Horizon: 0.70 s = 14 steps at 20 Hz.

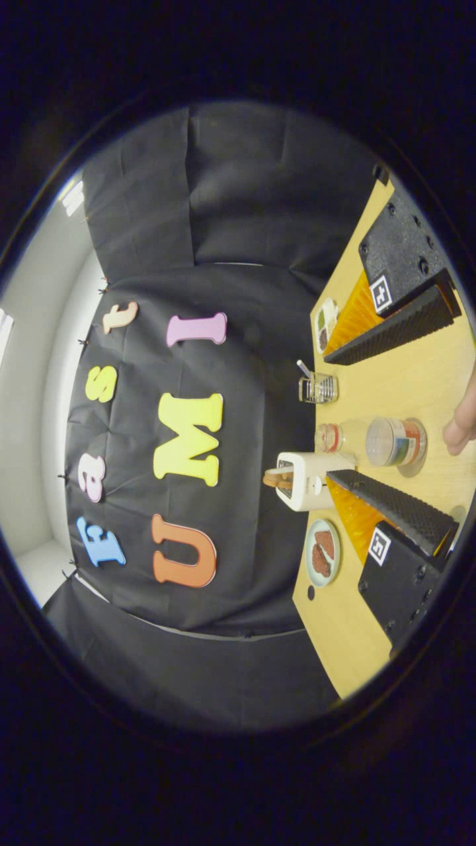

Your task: Take the bottle from table, then pour the juice into the cup, finally place the bottle on the coaster

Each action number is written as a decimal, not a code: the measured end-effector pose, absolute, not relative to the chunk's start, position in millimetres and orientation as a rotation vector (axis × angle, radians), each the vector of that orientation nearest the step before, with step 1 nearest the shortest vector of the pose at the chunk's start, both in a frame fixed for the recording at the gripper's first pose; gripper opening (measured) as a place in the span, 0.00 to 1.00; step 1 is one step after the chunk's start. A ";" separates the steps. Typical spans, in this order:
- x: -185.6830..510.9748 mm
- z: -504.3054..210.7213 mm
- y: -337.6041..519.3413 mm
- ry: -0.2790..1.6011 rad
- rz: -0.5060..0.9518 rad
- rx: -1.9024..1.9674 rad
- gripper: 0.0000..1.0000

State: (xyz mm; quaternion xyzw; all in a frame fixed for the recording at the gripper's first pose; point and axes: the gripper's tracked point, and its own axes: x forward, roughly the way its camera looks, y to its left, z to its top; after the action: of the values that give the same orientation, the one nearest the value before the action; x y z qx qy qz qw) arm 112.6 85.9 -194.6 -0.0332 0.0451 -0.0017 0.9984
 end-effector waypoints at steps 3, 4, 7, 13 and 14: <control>91.6 -165.9 76.2 0.093 -0.022 -0.088 1.00; 84.3 -155.9 72.5 0.100 -0.030 -0.097 1.00; 58.0 -125.7 53.2 0.110 -0.076 -0.095 1.00; -9.0 -86.2 46.6 0.129 -0.023 0.010 1.00; -21.0 -80.4 47.7 0.130 -0.009 0.029 1.00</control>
State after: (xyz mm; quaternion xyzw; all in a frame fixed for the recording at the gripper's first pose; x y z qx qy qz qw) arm -21.0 47.7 -80.4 0.0143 0.0647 -0.0045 0.9978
